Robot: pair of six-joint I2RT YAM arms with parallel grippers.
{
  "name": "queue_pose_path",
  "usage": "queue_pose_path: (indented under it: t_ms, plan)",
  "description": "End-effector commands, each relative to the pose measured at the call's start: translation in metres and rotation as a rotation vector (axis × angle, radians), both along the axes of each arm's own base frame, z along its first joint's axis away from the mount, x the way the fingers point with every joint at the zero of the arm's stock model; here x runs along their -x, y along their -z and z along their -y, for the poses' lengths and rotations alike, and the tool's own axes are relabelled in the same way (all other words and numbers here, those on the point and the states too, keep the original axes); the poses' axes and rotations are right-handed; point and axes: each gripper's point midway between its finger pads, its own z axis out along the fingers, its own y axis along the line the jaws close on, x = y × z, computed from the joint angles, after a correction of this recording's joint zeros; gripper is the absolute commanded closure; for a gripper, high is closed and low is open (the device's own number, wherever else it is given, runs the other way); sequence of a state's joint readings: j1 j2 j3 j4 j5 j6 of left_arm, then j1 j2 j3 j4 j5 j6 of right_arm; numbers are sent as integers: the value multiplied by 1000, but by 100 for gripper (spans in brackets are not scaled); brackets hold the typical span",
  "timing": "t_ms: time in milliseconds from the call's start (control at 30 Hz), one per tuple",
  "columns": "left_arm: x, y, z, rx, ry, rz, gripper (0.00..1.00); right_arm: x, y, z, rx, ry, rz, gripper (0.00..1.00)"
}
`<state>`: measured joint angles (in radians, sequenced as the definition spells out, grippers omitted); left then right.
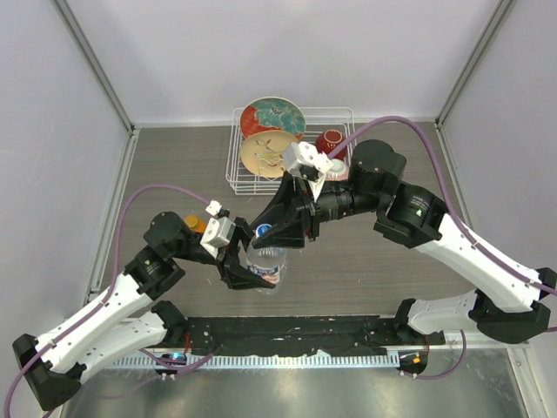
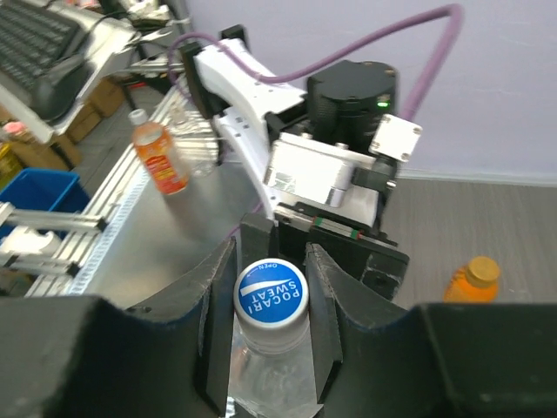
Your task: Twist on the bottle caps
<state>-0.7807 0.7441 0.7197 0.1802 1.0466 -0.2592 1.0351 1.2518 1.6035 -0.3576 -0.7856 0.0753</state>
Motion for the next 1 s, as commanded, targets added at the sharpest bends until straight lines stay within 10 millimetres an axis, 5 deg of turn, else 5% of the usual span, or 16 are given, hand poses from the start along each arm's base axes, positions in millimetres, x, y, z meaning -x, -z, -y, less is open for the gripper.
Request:
queue_pose_path:
  t_ms: [0,300,533,767,967]
  plan:
    - [-50,-36,3,113,-292,48,100,-38,16,1,69,236,-16,97]
    - [-130,-50,-16,192,-753,67,100,-126,75,12,300,747,-94,99]
    - [-162,-42,-39,187,-968,139,100,-175,78,35,315,1218,-98,99]
    - [-176,-30,-50,173,-1067,144,100,-170,87,29,272,1537,-42,99]
    - [-180,-26,-56,175,-1109,111,100,-167,81,8,230,1554,-58,92]
